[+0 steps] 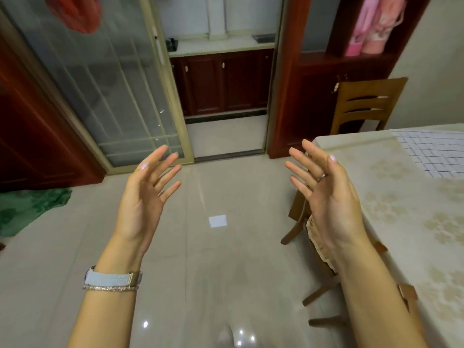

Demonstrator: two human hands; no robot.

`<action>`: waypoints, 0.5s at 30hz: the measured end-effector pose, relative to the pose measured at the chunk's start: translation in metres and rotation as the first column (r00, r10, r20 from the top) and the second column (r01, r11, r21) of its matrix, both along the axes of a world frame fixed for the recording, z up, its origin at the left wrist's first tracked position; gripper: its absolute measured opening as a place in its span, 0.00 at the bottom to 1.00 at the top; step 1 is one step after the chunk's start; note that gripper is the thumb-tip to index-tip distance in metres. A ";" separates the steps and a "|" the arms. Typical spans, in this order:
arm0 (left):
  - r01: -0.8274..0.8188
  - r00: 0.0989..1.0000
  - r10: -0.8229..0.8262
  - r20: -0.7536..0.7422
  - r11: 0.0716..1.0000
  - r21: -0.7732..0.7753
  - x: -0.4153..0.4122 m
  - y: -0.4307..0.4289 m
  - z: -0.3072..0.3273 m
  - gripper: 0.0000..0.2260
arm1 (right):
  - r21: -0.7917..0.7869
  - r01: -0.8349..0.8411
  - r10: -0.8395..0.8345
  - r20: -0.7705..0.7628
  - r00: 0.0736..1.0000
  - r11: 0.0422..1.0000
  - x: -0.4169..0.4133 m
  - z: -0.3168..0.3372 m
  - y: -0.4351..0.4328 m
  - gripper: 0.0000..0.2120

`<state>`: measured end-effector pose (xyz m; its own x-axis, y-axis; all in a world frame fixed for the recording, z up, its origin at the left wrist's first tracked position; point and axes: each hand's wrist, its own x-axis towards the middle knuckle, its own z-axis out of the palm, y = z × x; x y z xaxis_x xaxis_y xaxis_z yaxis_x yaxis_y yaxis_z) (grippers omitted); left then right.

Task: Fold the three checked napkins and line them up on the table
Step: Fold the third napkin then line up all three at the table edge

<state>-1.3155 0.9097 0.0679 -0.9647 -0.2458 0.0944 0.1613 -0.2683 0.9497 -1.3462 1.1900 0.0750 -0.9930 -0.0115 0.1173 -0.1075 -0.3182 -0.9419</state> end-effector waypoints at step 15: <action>0.378 0.926 -0.378 -0.007 0.926 -0.011 -0.351 0.024 -0.002 0.24 | -0.007 0.328 -0.328 -0.006 0.945 0.945 -0.256 -0.005 0.004 0.22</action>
<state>-1.6666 0.9336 0.0654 -0.9850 0.1375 0.1038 0.0581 -0.3025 0.9514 -1.6019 1.1941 0.0699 -0.9408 0.3156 0.1236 -0.2137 -0.2692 -0.9391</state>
